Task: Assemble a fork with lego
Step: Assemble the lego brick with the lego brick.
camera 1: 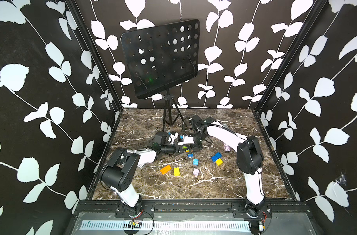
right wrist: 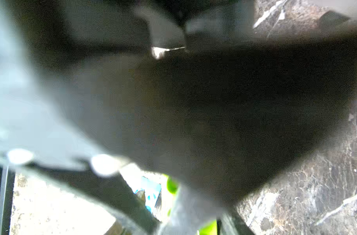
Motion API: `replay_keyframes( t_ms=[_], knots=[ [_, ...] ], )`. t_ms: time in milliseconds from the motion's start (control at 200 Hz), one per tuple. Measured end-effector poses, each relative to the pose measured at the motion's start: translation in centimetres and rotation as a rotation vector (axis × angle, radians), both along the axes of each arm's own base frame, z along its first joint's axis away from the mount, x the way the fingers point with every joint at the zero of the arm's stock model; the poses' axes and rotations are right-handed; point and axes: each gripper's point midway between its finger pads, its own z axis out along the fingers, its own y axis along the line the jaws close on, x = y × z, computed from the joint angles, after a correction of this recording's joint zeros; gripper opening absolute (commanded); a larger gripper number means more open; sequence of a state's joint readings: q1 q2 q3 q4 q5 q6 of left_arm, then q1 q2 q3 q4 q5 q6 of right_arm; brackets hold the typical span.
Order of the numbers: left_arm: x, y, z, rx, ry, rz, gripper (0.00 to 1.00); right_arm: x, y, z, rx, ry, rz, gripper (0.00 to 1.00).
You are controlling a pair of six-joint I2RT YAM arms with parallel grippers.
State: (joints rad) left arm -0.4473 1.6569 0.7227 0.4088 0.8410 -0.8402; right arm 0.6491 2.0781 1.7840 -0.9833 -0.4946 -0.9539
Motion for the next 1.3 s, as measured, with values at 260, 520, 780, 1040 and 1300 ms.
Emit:
replay_keyframes(
  t_ms=[260, 520, 780, 1040, 1300],
  knots=[
    [0.3, -0.2, 0.5, 0.000, -0.021, -0.005, 0.64, 0.7, -1.1, 0.5, 0.017, 0.011, -0.032, 0.47],
    [0.2, -0.1, 0.2, 0.008, -0.012, -0.007, 0.63, 0.8, -1.2, 0.6, 0.035, 0.026, -0.040, 0.42],
    [0.4, -0.2, 0.4, 0.005, -0.019, -0.009, 0.63, 0.8, -1.1, 0.5, 0.039, 0.029, -0.042, 0.39],
    [0.4, -0.2, 0.3, 0.006, -0.015, -0.010, 0.63, 0.7, -0.9, 0.4, 0.052, 0.035, -0.042, 0.32],
    [0.4, -0.3, 0.3, 0.005, -0.017, -0.010, 0.64, 0.6, -0.6, 0.6, 0.072, 0.038, -0.038, 0.31]
  ],
)
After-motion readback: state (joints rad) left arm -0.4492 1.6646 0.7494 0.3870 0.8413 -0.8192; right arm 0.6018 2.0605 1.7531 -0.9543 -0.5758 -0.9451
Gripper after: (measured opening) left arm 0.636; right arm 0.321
